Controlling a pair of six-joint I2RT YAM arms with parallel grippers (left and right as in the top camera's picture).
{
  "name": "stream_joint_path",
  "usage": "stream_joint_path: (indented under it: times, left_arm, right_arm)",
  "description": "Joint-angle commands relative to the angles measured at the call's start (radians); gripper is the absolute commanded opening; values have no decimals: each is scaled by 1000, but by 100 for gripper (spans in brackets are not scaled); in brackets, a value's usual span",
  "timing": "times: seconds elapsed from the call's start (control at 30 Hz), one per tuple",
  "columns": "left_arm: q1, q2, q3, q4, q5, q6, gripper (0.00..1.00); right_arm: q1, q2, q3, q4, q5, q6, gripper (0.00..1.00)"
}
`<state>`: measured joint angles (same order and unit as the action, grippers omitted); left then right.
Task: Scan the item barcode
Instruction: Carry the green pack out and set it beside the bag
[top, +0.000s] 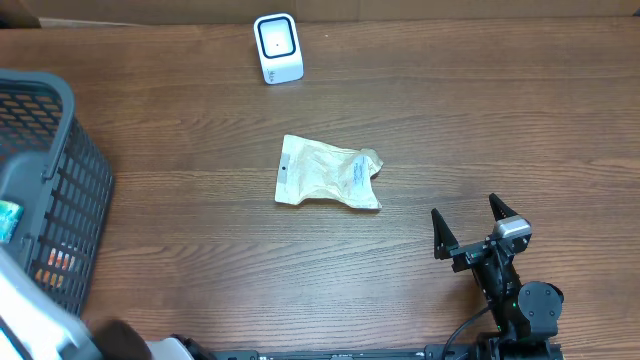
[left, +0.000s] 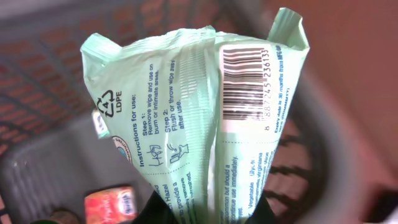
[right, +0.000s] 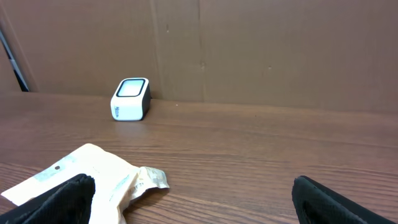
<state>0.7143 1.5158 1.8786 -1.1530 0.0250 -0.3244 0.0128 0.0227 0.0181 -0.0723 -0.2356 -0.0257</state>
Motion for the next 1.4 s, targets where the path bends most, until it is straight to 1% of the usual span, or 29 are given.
stream_joint_path:
  times: [0.0,0.1,0.17,0.27,0.37,0.5,0.6,0.73,0.83,1.0,1.07,1.1,1.13,1.17,1.2,1.23,1.37]
  left_arm:
    - [-43,-105,11,-6,128,-20,4]
    - [-132,-181,11,-21,152,-20,4]
    - [-219,-211,9,-33,148,-15,4]
    - [-389,-221,6,-68,128,-13,4]
    - [-566,-203,-21,-87,84,-12,4]
    - [-794,-138,-109,-95,-8,-15,4]
    - [-917,-64,-208,-69,-49,-40,4]
    - [-1027,50,-340,0,-72,-79,4]
    - [-1073,129,-422,58,-103,-118,4]
    - [-1111,249,-518,156,-131,-129,4]
    - [-1120,286,-531,172,-134,-129,4]
    - [-1124,304,-531,176,-133,-129,6]
    - [-1128,314,-531,181,-133,-128,23]
    - [-1130,319,-530,186,-132,-127,48]
    - [-1131,320,-529,186,-132,-129,80]
    - [-1131,318,-522,184,-129,-128,99]
    - [-1121,293,-425,111,-139,-125,99]
  right_arm:
    - [-6,-1,-7,3,6,3,100]
    - [-6,-1,-7,3,6,3,100]
    - [-6,-1,-7,3,6,3,100]
    - [-6,-1,-7,3,6,3,100]
    - [-6,-1,-7,3,6,3,100]
    - [-7,-1,-7,3,7,3,100]
    - [-6,-1,-7,3,6,3,100]
    - [-7,-1,-7,3,6,3,100]
    - [-6,-1,-7,3,6,3,100]
    - [-6,-1,-7,3,7,3,100]
    - [-6,-1,-7,3,6,3,100]
    - [-6,-1,-7,3,7,3,100]
    - [-6,-1,-7,3,6,3,100]
    - [-6,-1,-7,3,6,3,100]
    - [-6,-1,-7,3,6,3,100]
    - [-6,-1,-7,3,7,3,100]
    - [-6,-1,-7,3,7,3,100]
